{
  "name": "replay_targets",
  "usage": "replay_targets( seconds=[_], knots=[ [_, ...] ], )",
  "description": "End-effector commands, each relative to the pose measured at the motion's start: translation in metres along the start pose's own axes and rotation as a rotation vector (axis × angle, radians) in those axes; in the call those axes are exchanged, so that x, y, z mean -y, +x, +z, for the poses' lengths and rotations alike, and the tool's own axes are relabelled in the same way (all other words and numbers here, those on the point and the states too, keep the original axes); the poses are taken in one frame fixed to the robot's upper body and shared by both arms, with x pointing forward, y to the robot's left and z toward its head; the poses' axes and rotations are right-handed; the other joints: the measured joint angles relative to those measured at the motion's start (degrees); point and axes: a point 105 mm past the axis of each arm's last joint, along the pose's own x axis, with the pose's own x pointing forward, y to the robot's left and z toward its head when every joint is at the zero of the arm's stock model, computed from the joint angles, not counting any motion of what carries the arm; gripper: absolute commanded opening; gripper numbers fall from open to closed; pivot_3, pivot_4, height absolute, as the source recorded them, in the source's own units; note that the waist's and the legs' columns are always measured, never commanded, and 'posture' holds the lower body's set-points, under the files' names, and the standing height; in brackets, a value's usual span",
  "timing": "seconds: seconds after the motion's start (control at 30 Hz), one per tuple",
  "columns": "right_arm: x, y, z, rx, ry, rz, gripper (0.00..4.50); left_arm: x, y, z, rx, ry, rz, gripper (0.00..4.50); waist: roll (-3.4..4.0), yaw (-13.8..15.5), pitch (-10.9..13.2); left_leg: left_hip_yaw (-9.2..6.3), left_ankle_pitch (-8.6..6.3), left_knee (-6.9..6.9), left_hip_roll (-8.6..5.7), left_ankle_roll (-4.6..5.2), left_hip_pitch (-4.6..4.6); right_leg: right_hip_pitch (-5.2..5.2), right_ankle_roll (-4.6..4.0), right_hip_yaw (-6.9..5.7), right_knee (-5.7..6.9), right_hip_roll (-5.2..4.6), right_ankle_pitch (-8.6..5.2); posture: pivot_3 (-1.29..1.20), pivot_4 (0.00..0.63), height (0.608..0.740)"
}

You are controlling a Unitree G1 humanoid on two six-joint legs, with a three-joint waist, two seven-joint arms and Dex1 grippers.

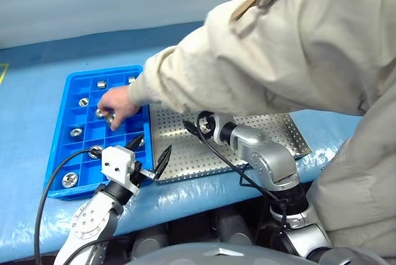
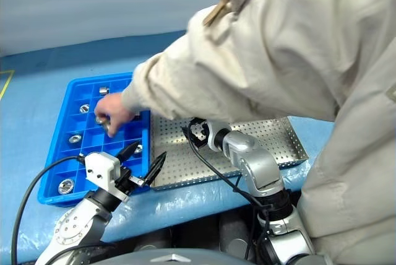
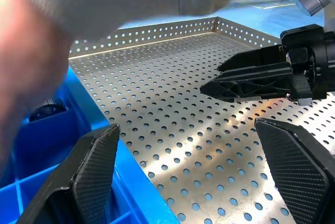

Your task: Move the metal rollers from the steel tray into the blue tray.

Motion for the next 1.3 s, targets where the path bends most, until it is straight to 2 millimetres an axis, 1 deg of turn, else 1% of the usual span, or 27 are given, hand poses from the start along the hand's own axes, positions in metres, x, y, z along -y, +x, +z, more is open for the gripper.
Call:
replay_targets(
  seconds=[0.03, 1.3],
  knots=[
    [-0.0039, -0.0015, 0.0083, 0.033, -0.012, 0.013, 4.48, 0.0025, -0.0002, 0.006, 0.026, 0.008, -0.005, 4.5, 0.0, 0.0, 0.0, 0.0, 0.0, 0.0, 0.0, 0.0, 0.0, 0.0, 0.0, 0.0, 0.0, 0.0, 0.0, 0.03, 0.15, 0.74],
    [-0.0047, -0.0012, 0.0072, 0.025, -0.024, 0.015, 4.48, 0.0042, -0.0003, 0.0047, 0.02, 0.005, -0.021, 4.5, 0.0, 0.0, 0.0, 0.03, 0.0, 0.02, 0.0, 0.0, 0.0, 0.0, 0.0, 0.05, 0.0, 0.01, 0.0, 0.03, 0.15, 0.74]
  ],
)
